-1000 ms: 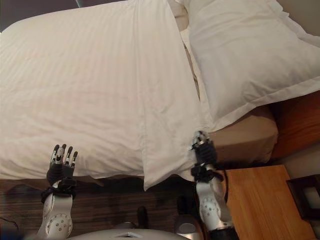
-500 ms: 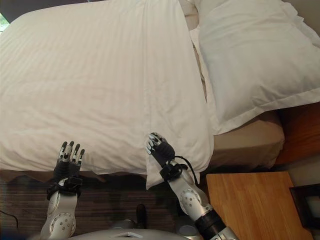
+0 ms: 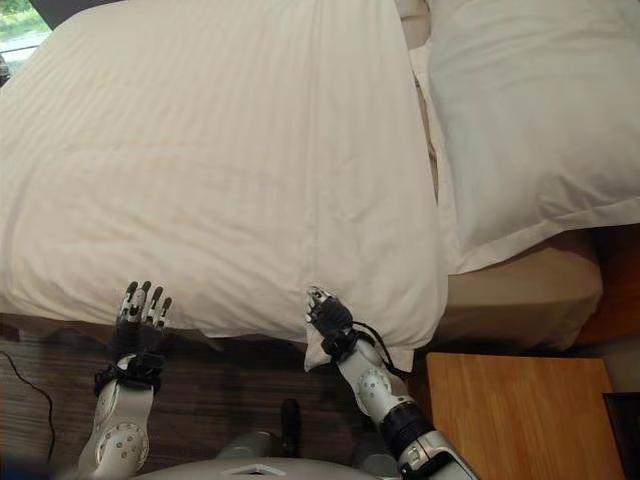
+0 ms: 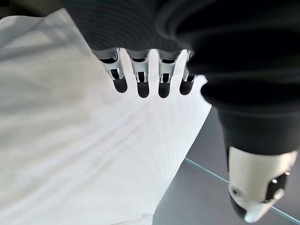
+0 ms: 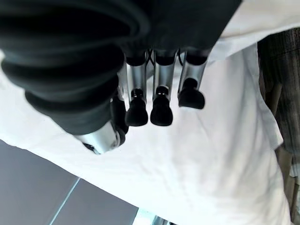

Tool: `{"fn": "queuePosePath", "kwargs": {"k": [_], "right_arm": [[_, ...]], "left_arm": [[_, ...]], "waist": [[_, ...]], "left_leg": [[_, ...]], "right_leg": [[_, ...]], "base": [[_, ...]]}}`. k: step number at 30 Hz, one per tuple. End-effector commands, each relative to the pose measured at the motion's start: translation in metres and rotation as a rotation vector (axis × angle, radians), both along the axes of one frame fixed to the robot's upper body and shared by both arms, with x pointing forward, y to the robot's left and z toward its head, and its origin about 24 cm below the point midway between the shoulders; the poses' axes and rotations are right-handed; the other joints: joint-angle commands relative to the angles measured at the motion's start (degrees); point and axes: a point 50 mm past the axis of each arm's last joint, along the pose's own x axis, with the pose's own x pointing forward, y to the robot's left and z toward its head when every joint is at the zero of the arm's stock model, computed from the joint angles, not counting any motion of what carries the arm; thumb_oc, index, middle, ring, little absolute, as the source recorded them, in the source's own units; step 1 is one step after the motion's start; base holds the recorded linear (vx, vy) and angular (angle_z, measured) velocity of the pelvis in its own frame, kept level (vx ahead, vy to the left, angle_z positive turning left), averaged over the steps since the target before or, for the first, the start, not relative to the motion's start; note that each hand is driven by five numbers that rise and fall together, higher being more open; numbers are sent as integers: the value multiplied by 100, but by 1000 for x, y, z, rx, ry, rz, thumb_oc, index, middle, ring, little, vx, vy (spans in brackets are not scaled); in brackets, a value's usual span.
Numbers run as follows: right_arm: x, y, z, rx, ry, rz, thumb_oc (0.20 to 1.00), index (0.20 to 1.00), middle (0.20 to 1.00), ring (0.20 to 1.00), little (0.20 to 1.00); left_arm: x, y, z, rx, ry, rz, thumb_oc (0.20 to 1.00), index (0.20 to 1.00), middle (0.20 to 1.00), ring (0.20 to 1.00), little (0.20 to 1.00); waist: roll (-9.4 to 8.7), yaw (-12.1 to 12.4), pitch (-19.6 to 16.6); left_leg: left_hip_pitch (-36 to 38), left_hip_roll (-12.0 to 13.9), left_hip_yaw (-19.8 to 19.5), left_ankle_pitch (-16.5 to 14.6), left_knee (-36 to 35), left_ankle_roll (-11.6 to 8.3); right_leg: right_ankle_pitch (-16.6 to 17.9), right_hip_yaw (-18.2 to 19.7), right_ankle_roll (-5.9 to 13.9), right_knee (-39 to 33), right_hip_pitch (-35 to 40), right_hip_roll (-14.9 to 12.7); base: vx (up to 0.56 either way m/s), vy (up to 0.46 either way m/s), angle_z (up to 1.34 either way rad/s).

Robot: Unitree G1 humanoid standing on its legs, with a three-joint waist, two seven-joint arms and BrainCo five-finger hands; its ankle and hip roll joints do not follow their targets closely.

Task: Making the bed.

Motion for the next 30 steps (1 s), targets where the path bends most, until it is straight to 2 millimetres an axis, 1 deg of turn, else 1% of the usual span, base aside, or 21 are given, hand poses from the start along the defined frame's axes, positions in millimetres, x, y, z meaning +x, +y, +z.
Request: {"fn": "queuePosePath", "kwargs": {"k": [1,2,4,6,7,8,9,12,14,16,17,18,19,20,22,24,25,28,30], "right_arm": [[11,7,4,-11,1,-65,200,200,200,200,200],[6,-2,-7,-34,56,-98,200,200,200,200,200],[-7,-13,-29,-84,152,-125,200,200,200,200,200],[-27,-34,-53,-156,281,-175,200,200,200,200,200],[-35,-42,-61,-172,322,-198,200,200,200,200,200],[-46,-53,-70,-192,378,-228,200,200,200,200,200],[-62,-64,-81,-220,449,-253,200,200,200,200,200],[-103,-95,-101,-304,597,-296,200,200,200,200,200],[-133,-119,-110,-343,702,-365,200,200,200,200,200],[-165,-150,-112,-367,807,-492,200,200,200,200,200],[-176,-158,-113,-372,843,-535,200,200,200,200,200],[-189,-173,-111,-380,884,-613,200,200,200,200,200],[-189,-174,-111,-380,884,-615,200,200,200,200,200],[-208,-190,-108,-396,932,-686,200,200,200,200,200],[-218,-200,-105,-393,949,-746,200,200,200,200,200],[-221,-204,-104,-391,947,-766,200,200,200,200,200],[-222,-209,-102,-386,930,-798,200,200,200,200,200],[-212,-216,-97,-377,868,-835,200,200,200,200,200],[-200,-218,-94,-378,808,-835,200,200,200,200,200]], "left_arm": [[13,13,21,83,-98,-13,1000,1000,1000,1000,1000],[13,13,19,81,-90,-18,1000,1000,1000,1000,1000],[12,12,17,77,-85,-21,1000,1000,1000,1000,1000],[11,12,14,75,-77,-16,1000,1000,1000,1000,1000],[10,13,13,74,-72,-12,1000,1000,1000,1000,1000],[9,13,13,74,-75,-8,1000,1000,1000,1000,1000],[10,14,14,72,-82,-1,1000,1000,1000,1000,1000],[7,16,11,74,-72,12,1000,1000,1000,1000,1000],[6,20,12,87,-73,24,1000,1000,1000,1000,1000],[3,24,13,93,-72,45,1000,1000,1000,1000,1000],[2,27,13,94,-71,61,1000,1000,1000,1000,1000],[0,30,13,98,-70,72,1000,1000,1000,1000,1000],[0,29,13,97,-70,71,1000,1000,1000,1000,1000],[-2,32,12,98,-64,86,1000,1000,1000,1000,1000],[-3,32,11,98,-57,85,1000,1000,1000,1000,1000],[-4,32,10,100,-52,82,1000,1000,1000,1000,1000],[-3,28,8,111,-42,45,1000,1000,1000,1000,1000],[0,14,-3,116,0,-95,1000,1000,1000,1000,1000],[-1,3,-10,123,32,-191,1000,1000,1000,1000,1000]], "waist": [[-210,55,-36],[-195,53,-39],[-169,39,-48],[-153,19,-57],[-146,4,-59],[-139,-15,-59],[-138,-47,-64],[-154,-161,-77],[-177,-233,-115],[-194,-318,-157],[-207,-348,-176],[-224,-393,-198],[-216,-388,-193],[-238,-458,-224],[-266,-513,-254],[-280,-535,-272],[-312,-598,-300],[-357,-689,-337],[-386,-731,-363]], "left_leg": [[-185,153,-105,297,41,-326],[-191,159,-105,297,41,-330],[-197,154,-109,295,41,-330],[-193,147,-107,286,41,-330],[-185,148,-104,281,41,-330],[-173,147,-106,276,41,-331],[-163,145,-111,267,41,-329],[-90,135,-125,225,41,-323],[-24,125,-128,181,41,-315],[67,115,-147,117,41,-301],[91,113,-146,102,41,-298],[130,109,-142,76,41,-296],[138,109,-144,73,41,-295],[206,111,-141,39,41,-285],[256,118,-131,11,41,-277],[288,126,-115,-3,41,-274],[324,140,-86,-18,41,-273],[378,150,-41,-34,41,-255],[401,154,-27,-35,41,-247]], "right_leg": [[-197,-283,339,99,10,-445],[-201,-296,341,99,1,-450],[-207,-306,343,99,-14,-449],[-221,-311,344,99,-1,-445],[-231,-315,346,99,7,-444],[-237,-322,347,99,21,-446],[-248,-323,344,99,32,-446],[-293,-343,340,99,116,-455],[-330,-359,342,99,201,-462],[-377,-369,345,99,301,-478],[-393,-368,344,99,333,-478],[-404,-376,351,99,370,-482],[-408,-379,352,99,379,-483],[-432,-371,357,99,437,-484],[-445,-355,363,99,479,-483],[-447,-347,366,99,497,-483],[-446,-328,374,99,515,-476],[-435,-270,383,99,538,-453],[-420,-234,391,99,548,-446]], "base": [[0,0,0],[0,0,0],[0,0,0],[16,0,1],[32,1,2],[30,4,2],[35,5,6],[40,10,11],[56,9,-2],[59,9,4],[53,13,13],[32,10,5],[41,16,-2],[0,0,0],[21,11,4],[1,2,-5],[-3,9,-14],[-5,5,-2],[-17,11,-2]]}}
